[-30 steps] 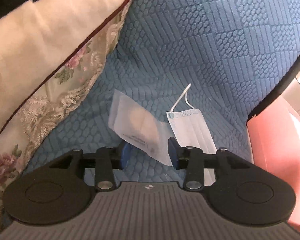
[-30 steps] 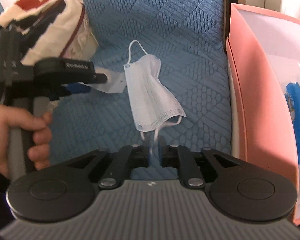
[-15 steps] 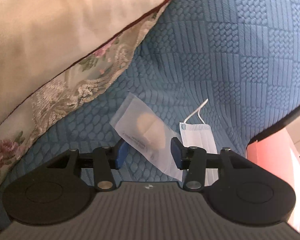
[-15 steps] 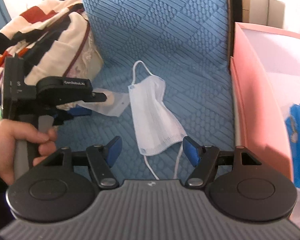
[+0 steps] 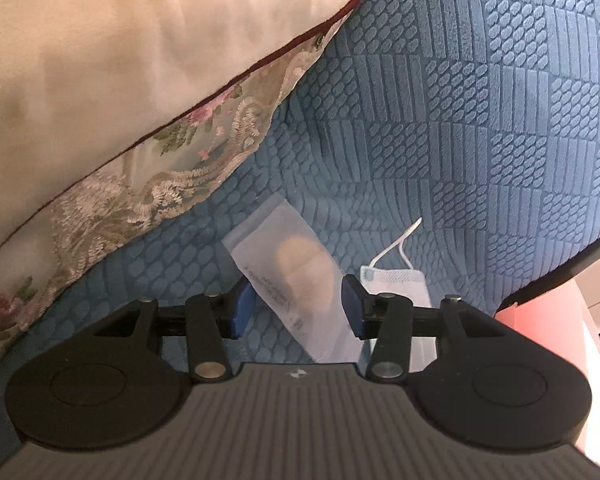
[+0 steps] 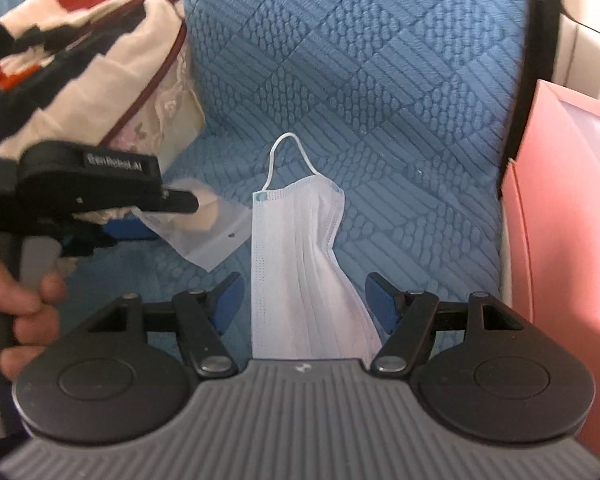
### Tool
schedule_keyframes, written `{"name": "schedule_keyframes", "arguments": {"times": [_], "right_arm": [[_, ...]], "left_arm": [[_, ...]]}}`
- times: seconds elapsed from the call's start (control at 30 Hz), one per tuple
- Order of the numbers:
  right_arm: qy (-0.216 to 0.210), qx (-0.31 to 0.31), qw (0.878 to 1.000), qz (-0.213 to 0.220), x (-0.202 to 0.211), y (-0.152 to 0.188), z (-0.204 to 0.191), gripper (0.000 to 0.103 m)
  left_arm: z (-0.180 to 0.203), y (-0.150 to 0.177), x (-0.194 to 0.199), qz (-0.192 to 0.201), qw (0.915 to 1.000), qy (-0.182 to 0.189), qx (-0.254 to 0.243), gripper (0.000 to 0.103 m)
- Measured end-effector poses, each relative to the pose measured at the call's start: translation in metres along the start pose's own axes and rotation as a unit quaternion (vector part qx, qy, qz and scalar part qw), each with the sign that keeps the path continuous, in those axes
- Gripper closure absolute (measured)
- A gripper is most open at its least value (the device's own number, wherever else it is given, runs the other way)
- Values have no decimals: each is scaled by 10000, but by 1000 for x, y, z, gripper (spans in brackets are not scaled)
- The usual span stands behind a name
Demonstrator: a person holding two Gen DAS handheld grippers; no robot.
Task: Organize soft objects
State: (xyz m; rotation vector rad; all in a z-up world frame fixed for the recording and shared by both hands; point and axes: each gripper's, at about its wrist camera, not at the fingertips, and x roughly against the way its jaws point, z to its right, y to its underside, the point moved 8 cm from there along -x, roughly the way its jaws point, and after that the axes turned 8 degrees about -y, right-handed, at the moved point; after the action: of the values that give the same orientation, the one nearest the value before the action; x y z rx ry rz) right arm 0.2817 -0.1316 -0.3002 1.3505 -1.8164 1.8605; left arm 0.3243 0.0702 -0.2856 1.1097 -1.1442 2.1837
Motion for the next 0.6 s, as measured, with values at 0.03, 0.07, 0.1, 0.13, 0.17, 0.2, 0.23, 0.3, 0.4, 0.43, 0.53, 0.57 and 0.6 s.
{"name": "schedule_keyframes", "arguments": {"times": [0.03, 0.07, 0.1, 0.13, 0.17, 0.2, 0.23, 0.3, 0.4, 0.43, 0.53, 0.57, 0.6], "right_arm": [[2, -2, 10000, -41, -3, 0, 1, 34], [-5, -15, 10000, -86, -7, 0, 1, 34], [-13, -3, 9999, -125, -10, -1, 1, 34], [-4, 52, 9999, -165, -13, -1, 0, 34], [45, 143, 9997, -210, -16, 0, -1, 34], [102, 232, 9994, -247, -20, 0, -2, 34], [157, 339, 9989, -287, -23, 1, -3, 34], [198, 434, 9982, -357, -30, 4, -2, 35], [174, 201, 9990, -355, -35, 5, 4, 39], [200, 132, 9991, -348, -35, 4, 5, 41], [241, 26, 9990, -381, -33, 1, 9, 67], [204, -44, 9990, -386, -32, 1, 10, 71], [168, -99, 9991, -389, -32, 1, 11, 76]], "left_arm": [[1, -1, -1, 12, 10000, 40, 28, 50], [1, -2, -1, 23, 9999, 84, 69, 50], [2, -3, -1, 36, 9998, 138, 112, 50], [2, -4, -1, 39, 9996, 217, 169, 50], [3, -5, -1, 31, 9993, 288, 219, 50], [3, -6, -1, 17, 9990, 361, 271, 50], [3, -6, -1, 7, 9986, 415, 316, 50], [3, -8, -2, -27, 9977, 530, 422, 50], [3, -9, -4, 1, 9977, 537, 411, 50], [4, -10, -5, 21, 9978, 520, 408, 50], [8, -12, -7, 127, 9973, 624, 364, 50], [10, -12, -9, 135, 9975, 631, 302, 50], [13, -12, -11, 122, 9976, 637, 255, 50]]}}
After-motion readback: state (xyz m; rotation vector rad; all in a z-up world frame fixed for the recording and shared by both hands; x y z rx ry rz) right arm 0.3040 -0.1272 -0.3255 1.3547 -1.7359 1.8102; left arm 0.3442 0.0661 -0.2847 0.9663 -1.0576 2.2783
